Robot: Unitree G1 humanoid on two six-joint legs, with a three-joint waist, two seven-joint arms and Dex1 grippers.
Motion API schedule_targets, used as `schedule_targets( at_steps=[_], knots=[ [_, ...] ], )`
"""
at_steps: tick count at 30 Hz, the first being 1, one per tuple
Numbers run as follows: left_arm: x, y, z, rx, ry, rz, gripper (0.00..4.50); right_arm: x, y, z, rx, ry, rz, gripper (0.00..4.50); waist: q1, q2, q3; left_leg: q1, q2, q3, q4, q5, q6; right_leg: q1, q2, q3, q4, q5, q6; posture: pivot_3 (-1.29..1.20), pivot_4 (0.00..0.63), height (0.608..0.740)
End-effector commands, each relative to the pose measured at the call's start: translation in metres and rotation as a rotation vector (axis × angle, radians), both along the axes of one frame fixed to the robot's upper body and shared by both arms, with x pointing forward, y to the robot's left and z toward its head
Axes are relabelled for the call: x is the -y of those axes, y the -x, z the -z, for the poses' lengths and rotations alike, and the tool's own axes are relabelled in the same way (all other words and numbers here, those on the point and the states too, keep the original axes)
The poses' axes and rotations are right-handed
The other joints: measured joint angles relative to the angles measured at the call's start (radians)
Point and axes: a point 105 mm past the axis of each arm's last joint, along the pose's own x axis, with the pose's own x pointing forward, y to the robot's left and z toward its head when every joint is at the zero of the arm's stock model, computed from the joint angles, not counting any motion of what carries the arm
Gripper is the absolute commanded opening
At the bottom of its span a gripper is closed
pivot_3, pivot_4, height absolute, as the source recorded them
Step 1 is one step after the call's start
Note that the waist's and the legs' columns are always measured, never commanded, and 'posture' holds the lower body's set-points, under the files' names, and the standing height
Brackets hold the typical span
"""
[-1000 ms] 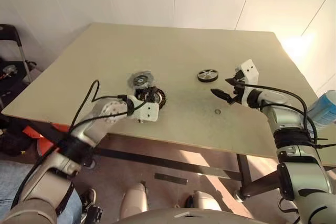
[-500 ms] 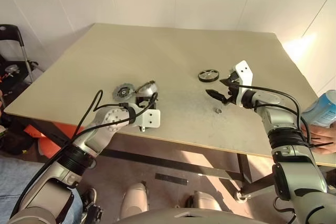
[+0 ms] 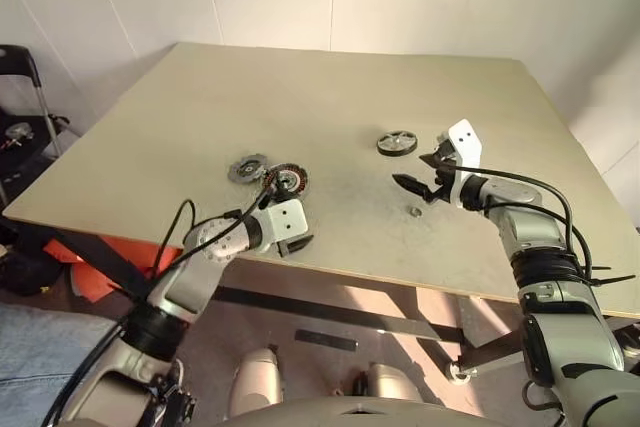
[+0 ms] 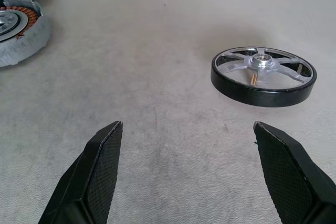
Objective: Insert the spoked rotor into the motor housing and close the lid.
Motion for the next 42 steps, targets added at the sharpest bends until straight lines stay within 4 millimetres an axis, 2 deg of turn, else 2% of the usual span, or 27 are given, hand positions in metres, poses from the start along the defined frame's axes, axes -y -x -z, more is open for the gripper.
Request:
schedule_targets(
  at_steps=[1, 6, 9, 12, 15, 21, 30, 34, 42],
  knots=[
    [-0.025, -0.005, -0.037, -0.114, 0.387, -0.182, 4.49, -0.004, 0.000, -0.013, 0.051, -0.008, -0.013, 4.50, 0.000, 0.000, 0.000, -0.003, 0.000, 0.000, 0.001, 0.000, 0.000, -0.003, 0.000, 0.000, 0.001, 0.000, 0.000, 0.00, 0.000, 0.740],
    [-0.035, -0.008, -0.047, -0.194, 0.594, -0.302, 4.49, -0.005, 0.000, -0.012, 0.050, -0.011, -0.009, 4.50, 0.000, 0.000, 0.000, -0.005, 0.000, 0.000, 0.002, 0.000, 0.000, -0.005, 0.000, 0.000, 0.001, 0.000, 0.000, 0.00, 0.000, 0.740],
    [-0.037, -0.016, -0.047, -0.165, 0.568, -0.363, 4.49, -0.006, -0.001, -0.013, 0.052, -0.014, -0.010, 4.50, 0.000, -0.002, 0.001, -0.005, 0.000, 0.000, 0.002, 0.000, 0.000, -0.004, 0.000, 0.000, 0.000, 0.000, 0.000, 0.00, 0.000, 0.740],
    [-0.046, -0.034, -0.049, -0.110, 0.508, -0.453, 4.49, -0.006, -0.001, -0.013, 0.054, -0.014, -0.010, 4.50, 0.001, -0.002, 0.001, -0.005, 0.000, 0.000, 0.002, 0.000, 0.000, -0.004, 0.000, 0.000, 0.001, 0.000, 0.000, 0.00, 0.000, 0.740],
    [-0.049, -0.047, -0.039, -0.131, 0.454, -0.515, 4.49, -0.005, -0.002, -0.015, 0.060, -0.013, -0.009, 4.50, 0.000, -0.002, 0.001, -0.005, 0.000, 0.000, 0.002, 0.000, 0.000, -0.004, 0.000, 0.000, 0.001, 0.000, 0.000, 0.00, 0.000, 0.740],
    [-0.047, -0.042, -0.009, -0.187, 0.413, -0.546, 4.49, -0.002, -0.001, -0.017, 0.064, -0.008, -0.003, 4.50, -0.001, -0.002, 0.001, -0.007, 0.000, 0.000, 0.002, -0.001, 0.002, -0.005, 0.000, 0.000, -0.001, 0.000, 0.000, 0.00, 0.000, 0.740],
    [-0.025, -0.044, 0.001, -0.232, 0.438, -0.515, 4.49, -0.004, -0.001, -0.017, 0.061, -0.004, -0.011, 4.50, 0.005, -0.002, 0.001, -0.002, 0.000, 0.000, 0.002, -0.001, 0.001, 0.002, 0.000, 0.000, -0.001, 0.000, 0.001, 0.00, 0.000, 0.740],
    [-0.025, -0.047, 0.004, -0.237, 0.438, -0.527, 4.49, -0.004, -0.002, -0.018, 0.061, -0.003, -0.011, 4.50, 0.006, -0.002, 0.001, 0.004, 0.000, 0.000, 0.002, -0.001, 0.001, 0.008, 0.000, 0.000, -0.002, 0.000, 0.001, 0.00, 0.000, 0.740],
    [-0.033, -0.058, 0.025, -0.241, 0.381, -0.598, 4.49, -0.004, -0.002, -0.018, 0.063, -0.003, -0.007, 4.50, 0.008, -0.003, 0.001, 0.012, -0.001, 0.000, 0.001, -0.001, 0.001, 0.016, -0.001, 0.000, -0.004, -0.004, 0.008, 0.00, 0.000, 0.740]
  ],
)
